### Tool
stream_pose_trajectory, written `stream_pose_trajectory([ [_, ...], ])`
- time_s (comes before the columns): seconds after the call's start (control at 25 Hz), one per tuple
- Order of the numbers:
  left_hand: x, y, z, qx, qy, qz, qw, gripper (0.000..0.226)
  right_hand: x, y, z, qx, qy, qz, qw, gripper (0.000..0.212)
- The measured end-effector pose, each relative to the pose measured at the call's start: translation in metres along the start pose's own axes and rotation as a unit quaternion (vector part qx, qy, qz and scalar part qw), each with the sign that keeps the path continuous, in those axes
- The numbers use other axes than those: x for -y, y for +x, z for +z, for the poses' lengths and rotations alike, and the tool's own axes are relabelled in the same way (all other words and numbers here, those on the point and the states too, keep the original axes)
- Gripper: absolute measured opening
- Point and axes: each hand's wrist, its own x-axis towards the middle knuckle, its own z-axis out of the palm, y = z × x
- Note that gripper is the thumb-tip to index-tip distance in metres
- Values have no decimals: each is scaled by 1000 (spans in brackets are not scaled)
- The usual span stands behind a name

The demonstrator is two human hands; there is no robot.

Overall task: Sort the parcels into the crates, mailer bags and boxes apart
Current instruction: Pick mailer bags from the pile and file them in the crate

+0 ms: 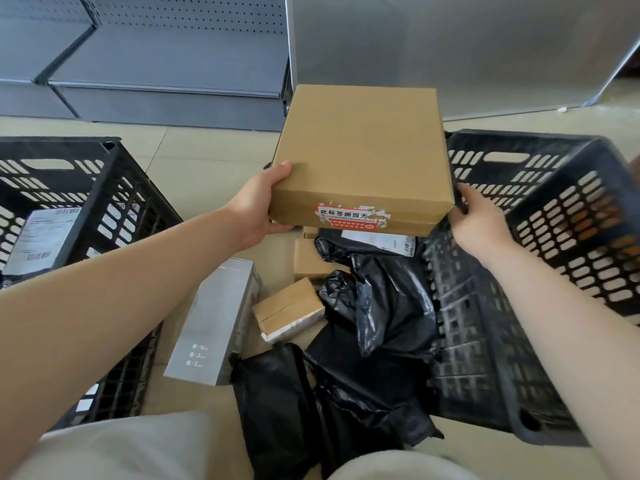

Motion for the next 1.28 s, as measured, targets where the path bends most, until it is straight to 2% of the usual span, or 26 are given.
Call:
stream_pose_trajectory([
  [0.16, 0, 2, 3, -19, 4, 0, 1000, 32, 16, -7, 16, 26, 67, -16, 997, 38],
  [0.24, -1, 4, -2, -34, 1, 2, 999, 30, 19, -6, 18, 35, 98, -19, 994, 42],
  [0.4, -3, 6, -7, -37, -7, 6, 999, 23, 23, -7, 9, 56, 175, 36, 982, 47],
  [0.56, -10, 5, 4, -19, -9, 26, 999, 26, 34, -6, -1, 46, 307, 155, 938, 53],
  [0.6, -12, 3, 9, -12, -6, 31, 999, 27, 35, -7, -1, 47, 327, 166, 929, 53],
  [0.72, -15, -3, 26, 11, 2, 41, 999, 32, 30, -4, -6, -4, 424, 144, 894, 34],
  [0.84, -17, -4, 44, 31, 22, 62, 997, 51, 31, -2, -31, 10, 523, 125, 843, 55],
  [0.96, -17, -4, 68, 42, 37, 69, 996, 57, 24, 5, -59, 49, 534, 103, 837, 68],
  [1.04, -16, -4, 89, 50, 50, 62, 996, 63, 18, 4, -78, 72, 525, 99, 842, 57],
  [1.12, -14, -5, 111, 39, 84, 56, 994, 77, 5, 1, -96, 66, 523, 95, 844, 37],
  [1.16, -12, -7, 122, 30, 110, 58, 992, 76, -4, 0, -103, 55, 528, 96, 842, 31],
  [1.2, -11, -10, 133, 31, 131, 65, 989, 66, -14, 0, -110, 43, 531, 99, 840, 28],
  [1.28, -6, -13, 153, 61, 149, 87, 983, 34, -35, -1, -123, 21, 535, 109, 838, 28],
])
